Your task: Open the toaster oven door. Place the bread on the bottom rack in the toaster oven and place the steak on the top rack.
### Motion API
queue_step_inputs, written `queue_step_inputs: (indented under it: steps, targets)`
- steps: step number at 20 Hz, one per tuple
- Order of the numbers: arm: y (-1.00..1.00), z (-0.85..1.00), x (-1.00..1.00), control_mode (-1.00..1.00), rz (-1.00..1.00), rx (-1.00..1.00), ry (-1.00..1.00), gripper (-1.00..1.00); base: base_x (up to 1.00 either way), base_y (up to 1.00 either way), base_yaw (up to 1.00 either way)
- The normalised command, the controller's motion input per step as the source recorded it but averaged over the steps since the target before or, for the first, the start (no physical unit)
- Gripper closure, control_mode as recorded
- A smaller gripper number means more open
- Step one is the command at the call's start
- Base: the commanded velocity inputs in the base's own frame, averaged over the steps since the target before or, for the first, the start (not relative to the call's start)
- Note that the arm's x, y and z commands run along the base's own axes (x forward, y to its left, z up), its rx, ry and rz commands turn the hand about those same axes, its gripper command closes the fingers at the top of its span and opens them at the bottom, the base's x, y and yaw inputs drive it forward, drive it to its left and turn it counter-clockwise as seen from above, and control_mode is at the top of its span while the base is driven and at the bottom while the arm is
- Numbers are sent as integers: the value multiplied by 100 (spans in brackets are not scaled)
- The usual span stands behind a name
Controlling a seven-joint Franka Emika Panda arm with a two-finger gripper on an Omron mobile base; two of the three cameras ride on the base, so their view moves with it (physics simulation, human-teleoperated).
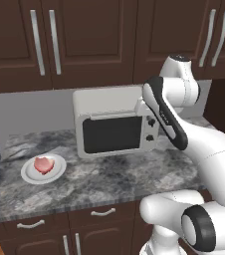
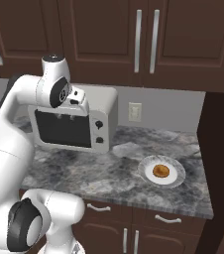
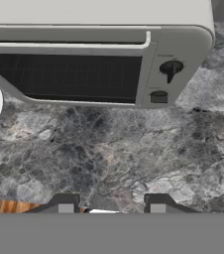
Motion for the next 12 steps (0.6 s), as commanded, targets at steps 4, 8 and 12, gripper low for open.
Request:
queue_step_inputs:
  steps: [4,8,12]
  targets:
    - [0,0,0,100,0,0,0,-100,0,0,0]
    - [0,0,0,100,0,0,0,-100,0,0,0]
    - [0,0,0,100,0,0,0,-100,-1,0,0]
